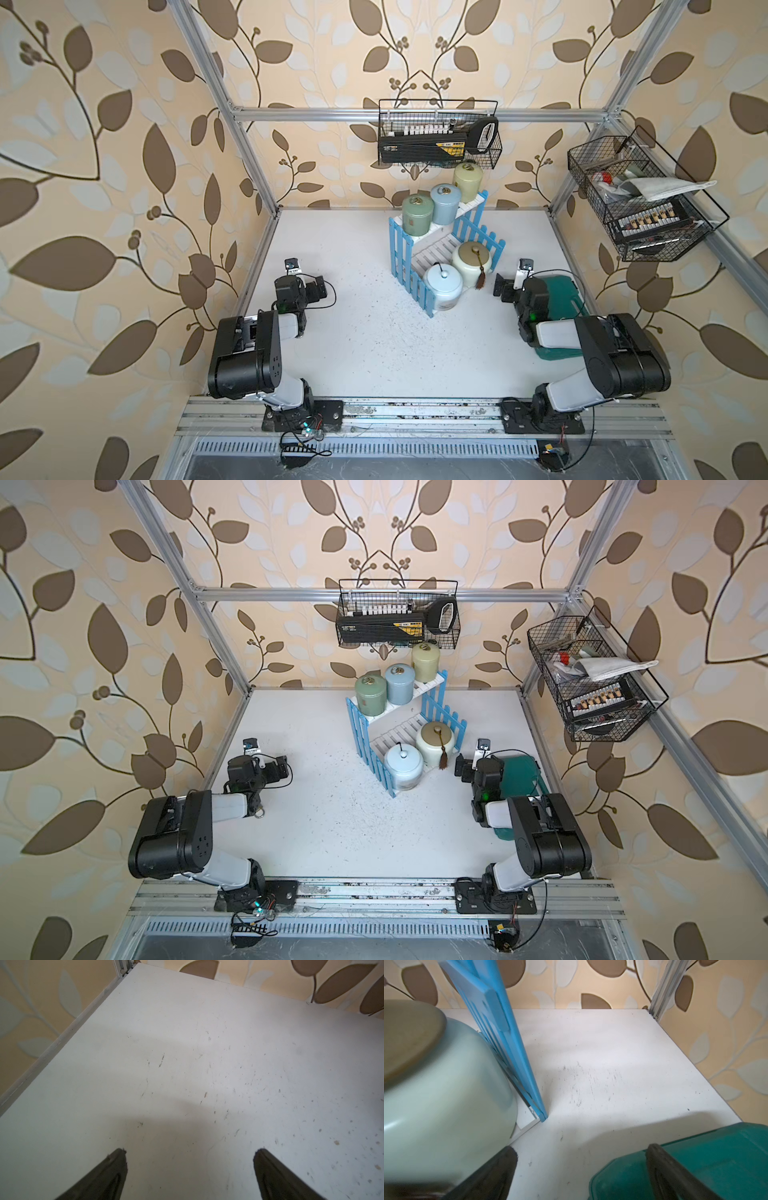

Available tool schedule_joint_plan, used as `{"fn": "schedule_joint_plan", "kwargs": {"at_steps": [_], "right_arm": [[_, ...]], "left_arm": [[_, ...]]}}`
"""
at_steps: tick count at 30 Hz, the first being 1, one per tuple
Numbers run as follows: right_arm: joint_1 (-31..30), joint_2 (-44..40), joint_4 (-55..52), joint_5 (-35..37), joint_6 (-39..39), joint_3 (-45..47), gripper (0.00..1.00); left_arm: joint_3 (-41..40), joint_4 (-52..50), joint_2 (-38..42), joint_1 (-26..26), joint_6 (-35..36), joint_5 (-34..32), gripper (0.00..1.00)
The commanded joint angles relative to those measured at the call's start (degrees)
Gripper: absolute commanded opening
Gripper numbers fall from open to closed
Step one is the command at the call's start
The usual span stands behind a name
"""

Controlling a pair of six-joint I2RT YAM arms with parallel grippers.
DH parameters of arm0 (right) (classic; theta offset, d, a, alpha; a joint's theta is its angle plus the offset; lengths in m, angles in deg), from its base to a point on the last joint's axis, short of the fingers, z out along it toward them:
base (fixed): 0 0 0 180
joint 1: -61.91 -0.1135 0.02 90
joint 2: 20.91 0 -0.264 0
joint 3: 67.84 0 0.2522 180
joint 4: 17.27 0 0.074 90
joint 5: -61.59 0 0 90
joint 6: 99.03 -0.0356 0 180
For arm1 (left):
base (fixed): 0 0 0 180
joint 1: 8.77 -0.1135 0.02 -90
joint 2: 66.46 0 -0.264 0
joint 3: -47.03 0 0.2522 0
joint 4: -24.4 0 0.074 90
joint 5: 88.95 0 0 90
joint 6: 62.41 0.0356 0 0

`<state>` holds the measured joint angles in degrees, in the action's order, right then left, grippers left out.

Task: Remove the tea canisters from the shelf
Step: Adjust the shelf at the center of the board.

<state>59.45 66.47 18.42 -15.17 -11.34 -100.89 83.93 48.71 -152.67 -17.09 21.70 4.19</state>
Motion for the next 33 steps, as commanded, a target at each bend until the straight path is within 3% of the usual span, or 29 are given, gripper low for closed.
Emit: {"fn": "schedule_joint_plan", "kwargs": {"at_steps": [1,17,19,23,28,33], "right_arm": [[0.14,-0.8,0.0,-0.67,0.11,-1.1,0.99],[0.18,-0.82,0.0,-0.67,0.11,-1.04,0.99],[0.1,-1.15,0.45,-0.59,0.2,-0.68,0.99],[-1.18,-6.82,-9.51,0.27,1.39,-3.95,0.99],[-1.28,-15.96,-21.86,0.83,-0.47,-6.98,0.99],[-0.92,-24.0,-41.65,-0.42,-8.47,-15.07,0.99]], "left_arm": [[0.11,1.84,1.13,-0.53,-0.4,0.87,0.99],[-0.17,2.01,1.47,-0.56,-0.27,0.93,0.99],[-0.04,1.4,2.13,-0.55,0.95,3.51,0.99],[10.63,-18.82,5.91,-0.54,0.84,4.39,0.99],[17.94,-34.39,13.67,0.29,3.45,8.62,0.99],[28.58,-51.57,18.44,7.55,8.43,1.66,0.99]]}}
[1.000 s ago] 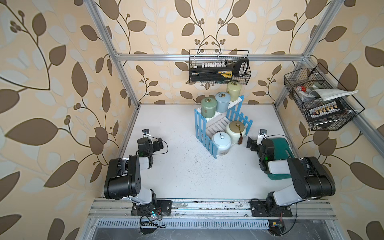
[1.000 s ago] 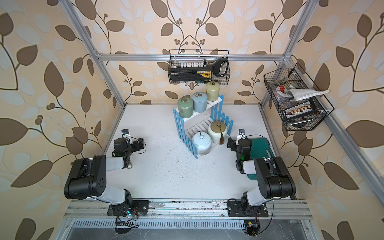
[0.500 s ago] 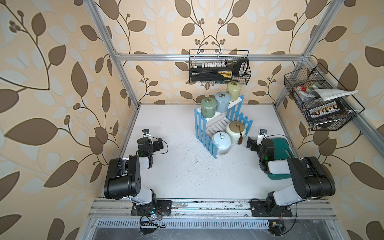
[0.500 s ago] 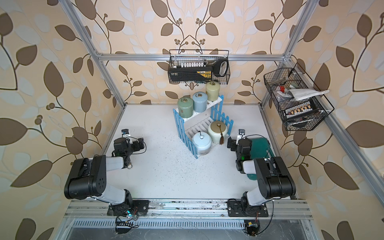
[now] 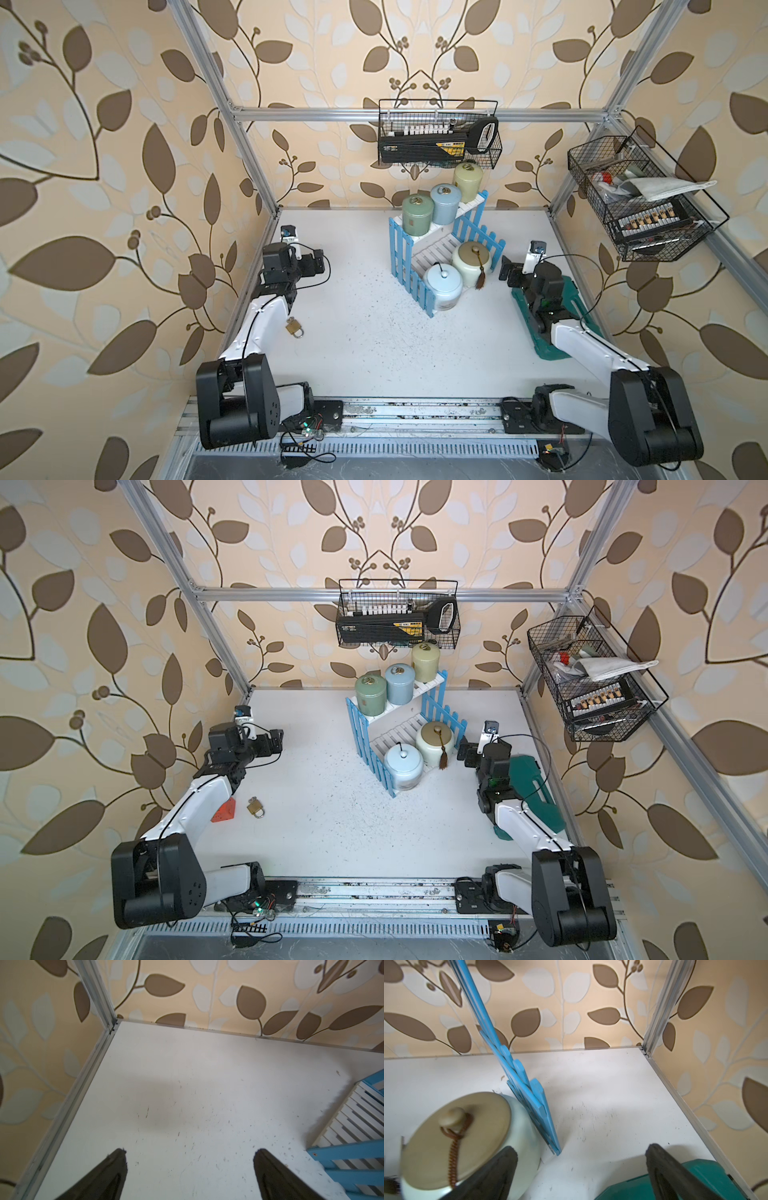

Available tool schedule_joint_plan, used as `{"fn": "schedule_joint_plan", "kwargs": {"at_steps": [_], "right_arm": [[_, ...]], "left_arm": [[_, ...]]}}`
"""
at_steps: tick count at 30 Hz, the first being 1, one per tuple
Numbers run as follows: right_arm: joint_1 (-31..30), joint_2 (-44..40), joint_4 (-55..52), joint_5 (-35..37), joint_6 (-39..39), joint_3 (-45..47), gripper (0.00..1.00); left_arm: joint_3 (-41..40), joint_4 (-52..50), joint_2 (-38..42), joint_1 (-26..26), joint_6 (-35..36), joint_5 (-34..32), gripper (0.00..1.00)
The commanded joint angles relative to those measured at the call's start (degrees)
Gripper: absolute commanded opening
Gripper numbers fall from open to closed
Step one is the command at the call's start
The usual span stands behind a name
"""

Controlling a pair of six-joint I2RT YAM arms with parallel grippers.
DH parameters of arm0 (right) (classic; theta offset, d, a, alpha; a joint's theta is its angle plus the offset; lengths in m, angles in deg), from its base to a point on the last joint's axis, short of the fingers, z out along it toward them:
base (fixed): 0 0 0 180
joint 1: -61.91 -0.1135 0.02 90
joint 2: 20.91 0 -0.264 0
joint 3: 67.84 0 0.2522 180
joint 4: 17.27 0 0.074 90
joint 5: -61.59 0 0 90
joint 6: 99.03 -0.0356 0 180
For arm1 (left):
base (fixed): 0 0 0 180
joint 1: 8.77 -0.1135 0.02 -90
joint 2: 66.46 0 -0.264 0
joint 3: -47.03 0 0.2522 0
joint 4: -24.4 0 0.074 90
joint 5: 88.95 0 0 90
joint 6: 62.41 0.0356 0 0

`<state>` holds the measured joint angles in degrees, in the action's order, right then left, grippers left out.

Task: Remove the tea canisters from the shelf
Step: Adjust the shelf at the center of the board.

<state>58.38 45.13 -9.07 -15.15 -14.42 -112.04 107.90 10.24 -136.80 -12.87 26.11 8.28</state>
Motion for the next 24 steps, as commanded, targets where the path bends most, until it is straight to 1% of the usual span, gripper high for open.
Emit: {"fn": "schedule_joint_plan", "kwargs": {"at_steps": [1,3,5,8,10,14,16,20,24], "right_arm": [[0.84,-3.77,-18.09,-2.43,-7.73,-5.74,0.99],[2.15,-5.63,-24.14,-7.65,-11.12,-8.73,0.99],[2.22,-6.74,-29.34,-12.75,-12.48,-11.57,0.99],[2.04,-7.38,-33.47,-21.22,-12.71,-14.42,0.99],[0.39,-8.15,-35.48,-24.77,-12.85,-15.55,0.99],[-6.85,-8.99,-42.21,-25.44,-10.56,-18.93,0.99],[-11.82,-9.08,-44.6,-24.97,-10.47,-20.18,0.99],[-22.18,-7.51,-48.58,-22.36,-10.17,-23.11,0.97],[-31.67,-5.72,-52.01,-18.94,-10.16,-25.87,0.95]], "left_arm": [[6.25,-15.85,3.35,4.55,3.97,-3.58,0.99],[8.47,-19.94,4.93,5.83,2.11,-4.4,0.99],[9.15,-23.23,6.89,6.04,-0.85,-3.69,0.99],[6.94,-25.06,10.99,4.89,-3.4,-0.24,0.99],[4.37,-24.31,13.83,3.12,-3.42,2.36,0.99],[-0.33,-21.87,17.79,-2.03,-3.75,7.61,0.99],[-2.44,-20.38,19.15,-4.23,-3.4,9.66,0.99],[-4.67,-19.46,19.87,-5.28,-0.42,11.85,0.99],[-5.49,-17.92,19.69,-5.89,-1.05,14.13,0.99]]}}
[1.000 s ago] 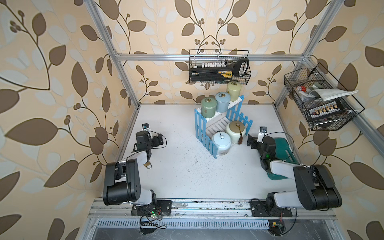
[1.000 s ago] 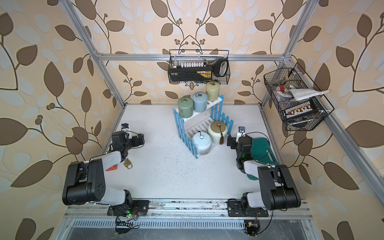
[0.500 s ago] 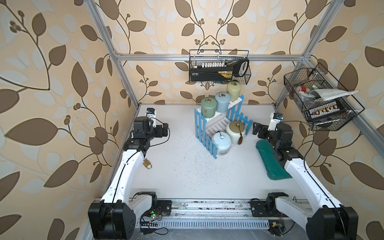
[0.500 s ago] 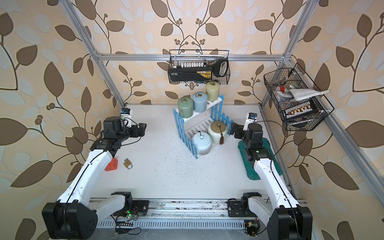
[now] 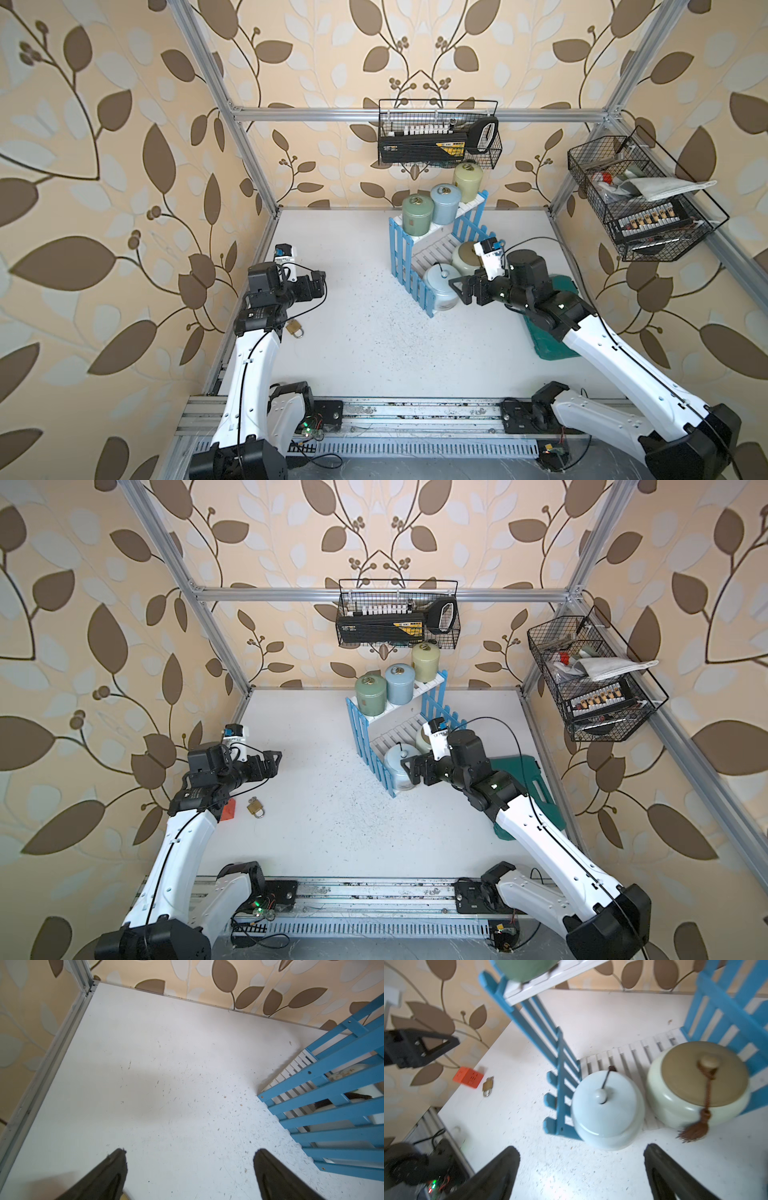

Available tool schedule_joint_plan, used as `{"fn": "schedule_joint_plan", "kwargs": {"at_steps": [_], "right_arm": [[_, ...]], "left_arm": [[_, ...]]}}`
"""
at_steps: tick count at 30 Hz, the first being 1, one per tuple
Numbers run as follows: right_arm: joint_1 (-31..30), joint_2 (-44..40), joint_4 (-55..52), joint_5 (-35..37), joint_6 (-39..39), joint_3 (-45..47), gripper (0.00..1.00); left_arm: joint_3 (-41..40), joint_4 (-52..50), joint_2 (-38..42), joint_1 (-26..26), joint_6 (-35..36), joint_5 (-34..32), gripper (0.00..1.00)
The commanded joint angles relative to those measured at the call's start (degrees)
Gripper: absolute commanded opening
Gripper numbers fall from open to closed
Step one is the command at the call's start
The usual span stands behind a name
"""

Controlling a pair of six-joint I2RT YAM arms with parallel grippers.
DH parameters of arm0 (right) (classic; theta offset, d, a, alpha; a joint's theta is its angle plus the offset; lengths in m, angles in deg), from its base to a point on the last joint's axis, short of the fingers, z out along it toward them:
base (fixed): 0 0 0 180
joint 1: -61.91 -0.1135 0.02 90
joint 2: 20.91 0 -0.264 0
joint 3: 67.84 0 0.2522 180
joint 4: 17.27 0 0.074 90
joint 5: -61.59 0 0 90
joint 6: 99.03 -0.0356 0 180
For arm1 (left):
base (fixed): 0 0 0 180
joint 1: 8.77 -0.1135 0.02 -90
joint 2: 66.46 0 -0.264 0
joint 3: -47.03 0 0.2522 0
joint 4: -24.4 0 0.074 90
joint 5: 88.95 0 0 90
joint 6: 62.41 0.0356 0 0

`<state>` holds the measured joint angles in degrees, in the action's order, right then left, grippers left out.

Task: Remove the tea canisters from the shelf
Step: Adjust the shelf at the center of the board.

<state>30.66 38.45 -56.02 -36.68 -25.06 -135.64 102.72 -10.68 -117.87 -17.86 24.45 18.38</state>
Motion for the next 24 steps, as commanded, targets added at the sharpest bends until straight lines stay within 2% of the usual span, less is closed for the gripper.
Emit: {"fn": "schedule_joint_plan", "kwargs": {"at_steps": [1,5,8,16,24], "right_arm": [[-6.19,1.47,-5.56,3.51,0.1,-2.78,0.95],[-13.11,4.07,-5.08,4.5,-1.86,-3.7,0.92],[-15.45,6.37,-3.72,4.91,-3.02,-3.32,0.88],[-15.95,12.04,-1.89,4.25,-4.23,-4.06,0.73],[-15.95,15.64,-1.27,9.69,-3.59,-4.93,0.61]], "left_arm": [[-0.49,3.21,0.79,-1.07,0.54,4.34,0.98],[-1.13,3.62,0.88,-1.29,0.83,4.17,0.99],[-1.02,3.61,1.08,-1.46,0.9,4.13,0.99],[-0.71,3.12,1.04,-1.44,1.25,3.95,0.99],[-0.57,3.0,0.6,-1.46,1.02,4.37,0.99]]}}
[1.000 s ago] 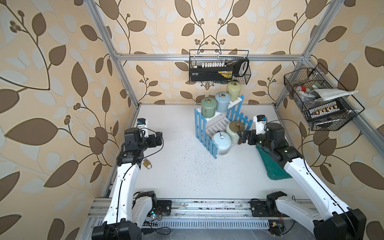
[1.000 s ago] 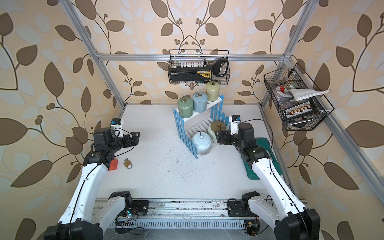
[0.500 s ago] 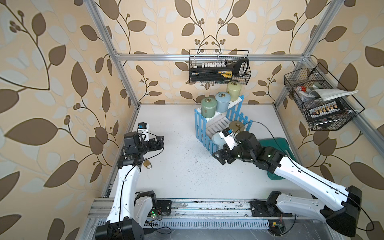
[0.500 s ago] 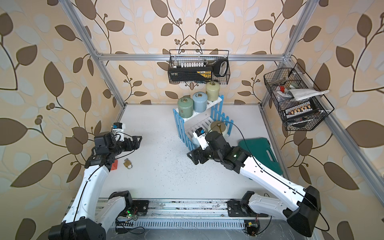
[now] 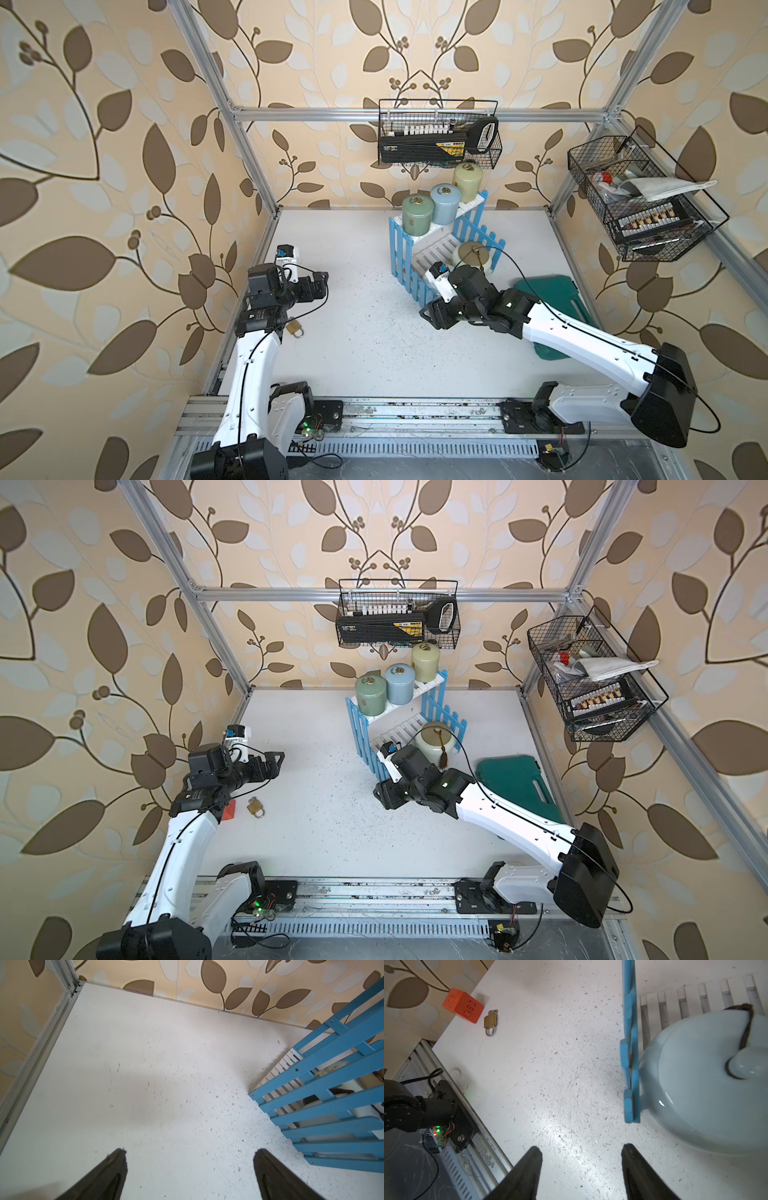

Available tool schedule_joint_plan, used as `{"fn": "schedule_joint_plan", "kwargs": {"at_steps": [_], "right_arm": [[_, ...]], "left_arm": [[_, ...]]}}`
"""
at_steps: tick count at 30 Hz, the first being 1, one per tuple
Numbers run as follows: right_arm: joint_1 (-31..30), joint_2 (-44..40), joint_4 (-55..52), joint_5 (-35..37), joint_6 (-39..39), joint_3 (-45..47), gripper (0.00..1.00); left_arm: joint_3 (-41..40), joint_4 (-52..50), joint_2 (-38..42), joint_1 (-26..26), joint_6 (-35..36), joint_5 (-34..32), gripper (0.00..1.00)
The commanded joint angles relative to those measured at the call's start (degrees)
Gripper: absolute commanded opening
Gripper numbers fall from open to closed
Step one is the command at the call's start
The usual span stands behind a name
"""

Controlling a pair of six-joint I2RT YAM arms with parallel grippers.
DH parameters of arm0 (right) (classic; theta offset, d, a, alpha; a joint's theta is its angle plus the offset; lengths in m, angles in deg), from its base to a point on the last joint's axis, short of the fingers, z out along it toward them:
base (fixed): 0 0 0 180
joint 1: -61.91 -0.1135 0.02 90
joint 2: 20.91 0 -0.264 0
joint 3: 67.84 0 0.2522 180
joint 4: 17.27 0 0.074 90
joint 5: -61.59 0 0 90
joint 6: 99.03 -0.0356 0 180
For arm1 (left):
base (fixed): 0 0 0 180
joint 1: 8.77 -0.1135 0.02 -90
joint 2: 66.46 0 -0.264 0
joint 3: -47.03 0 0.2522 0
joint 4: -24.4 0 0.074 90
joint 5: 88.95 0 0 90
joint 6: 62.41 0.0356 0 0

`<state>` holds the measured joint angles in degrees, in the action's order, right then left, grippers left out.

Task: Remove the tea canisters from the shelf
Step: Adjust the shelf at the center of the board.

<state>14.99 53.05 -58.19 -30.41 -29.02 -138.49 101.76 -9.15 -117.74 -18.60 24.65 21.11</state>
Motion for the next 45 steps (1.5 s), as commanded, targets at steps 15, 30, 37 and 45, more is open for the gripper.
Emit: {"fn": "schedule_joint_plan", "kwargs": {"at_steps": [15,30,37,45], "right_arm": [[-0.28,6.77,3.75,5.76,1.04,-4.46,0.42],[-5.03,17.11,6.22,9.19,-4.02,-15.47,0.17],[-6.8,23.71,8.59,11.89,-5.84,-21.56,0.16],[-6.82,25.93,8.49,13.03,-5.65,-25.29,0.27]], "left_arm": [[1.22,0.86,-1.43,0.14,0.31,2.01,0.99],[1.35,0.82,-1.41,0.07,0.97,2.36,0.99],[0.89,0.99,-0.25,0.07,2.58,4.31,0.99],[2.13,-0.62,0.83,0.89,5.84,9.48,0.99]]}}
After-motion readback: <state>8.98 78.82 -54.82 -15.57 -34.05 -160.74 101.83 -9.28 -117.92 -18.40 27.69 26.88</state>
